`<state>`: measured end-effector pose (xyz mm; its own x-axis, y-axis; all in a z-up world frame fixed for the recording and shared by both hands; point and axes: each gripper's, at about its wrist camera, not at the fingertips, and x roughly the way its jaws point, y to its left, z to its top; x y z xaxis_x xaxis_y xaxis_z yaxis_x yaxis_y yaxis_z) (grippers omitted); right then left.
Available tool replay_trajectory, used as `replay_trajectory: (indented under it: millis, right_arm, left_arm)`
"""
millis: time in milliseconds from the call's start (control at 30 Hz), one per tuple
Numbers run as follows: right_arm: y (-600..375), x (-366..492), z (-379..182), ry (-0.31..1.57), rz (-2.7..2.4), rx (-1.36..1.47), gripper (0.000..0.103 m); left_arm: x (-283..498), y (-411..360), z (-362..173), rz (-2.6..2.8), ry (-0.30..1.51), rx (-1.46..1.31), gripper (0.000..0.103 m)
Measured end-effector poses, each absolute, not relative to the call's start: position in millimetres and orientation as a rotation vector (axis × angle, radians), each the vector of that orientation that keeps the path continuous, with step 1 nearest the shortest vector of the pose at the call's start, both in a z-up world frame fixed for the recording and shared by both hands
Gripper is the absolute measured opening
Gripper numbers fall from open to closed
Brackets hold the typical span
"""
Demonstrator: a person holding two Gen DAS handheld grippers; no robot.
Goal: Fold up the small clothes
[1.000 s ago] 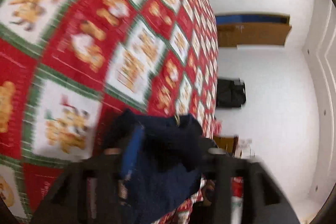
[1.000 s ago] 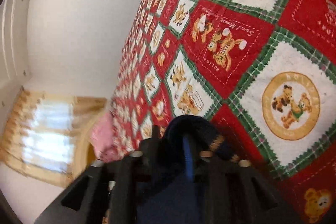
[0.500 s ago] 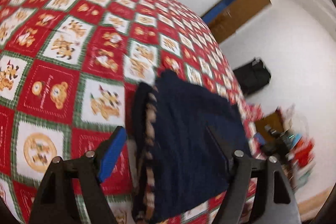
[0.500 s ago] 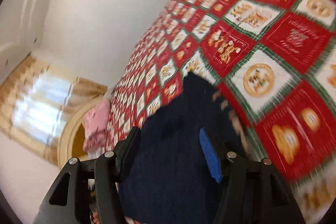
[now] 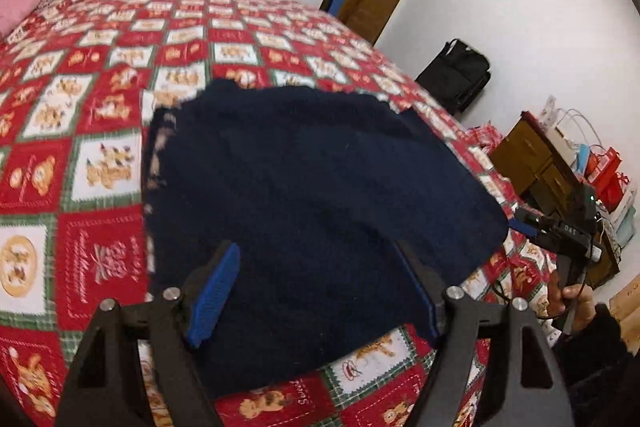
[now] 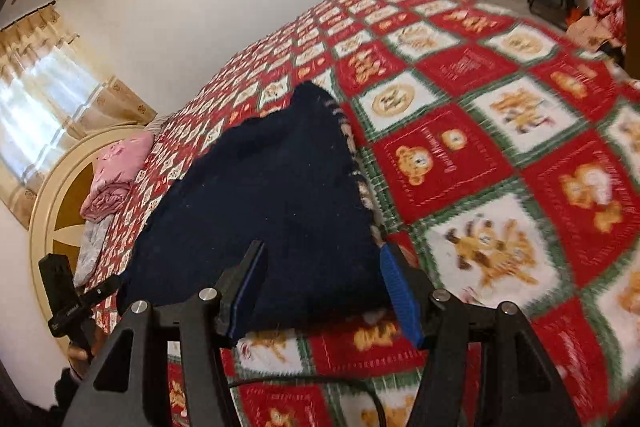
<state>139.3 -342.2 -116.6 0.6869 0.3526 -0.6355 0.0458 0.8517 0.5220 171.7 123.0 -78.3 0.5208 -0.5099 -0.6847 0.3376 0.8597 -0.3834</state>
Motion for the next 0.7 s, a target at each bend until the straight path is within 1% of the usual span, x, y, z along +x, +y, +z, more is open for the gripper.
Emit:
replay_trajectory:
  millis: [167, 200, 233, 267, 400, 567, 700]
  right_arm:
    - [-324.0, 155.4, -118.9, 0.817, 0.234, 0.479, 0.059]
    - [-317.1, 152.7, -115.9, 0.817, 0.252, 0.431, 0.056]
    - [-311.3, 148.4, -112.6, 0.815, 0.265, 0.392, 0.045]
    - [-304.8, 144.3, -110.3, 0.815, 0.288, 0.348, 0.041]
    - [-302.7, 137.2, -115.8, 0.82, 0.334, 0.351, 0.041]
    - [-317.8, 146.0, -127.0, 0.804, 0.319, 0.499, 0.041]
    - [-306.3, 154.7, -124.2, 0.829, 0.308, 0.426, 0.041]
  left_arm:
    - [154.1, 139.9, -76.0, -0.465, 0.867, -0.255, 0.078]
    - [148.5, 147.2, -72.8, -0.453, 0.847, -0.267, 0.078]
    - [145.9, 150.8, -71.7, -0.443, 0.836, -0.271, 0.079]
    - [141.6, 158.0, -68.8, -0.427, 0.822, -0.275, 0.079]
    - [145.1, 168.4, -73.7, -0.403, 0.823, -0.301, 0.081]
    - [159.9, 165.8, -95.8, -0.374, 0.883, -0.352, 0.081]
    - [156.7, 173.4, -105.1, -0.392, 0.891, -0.437, 0.081]
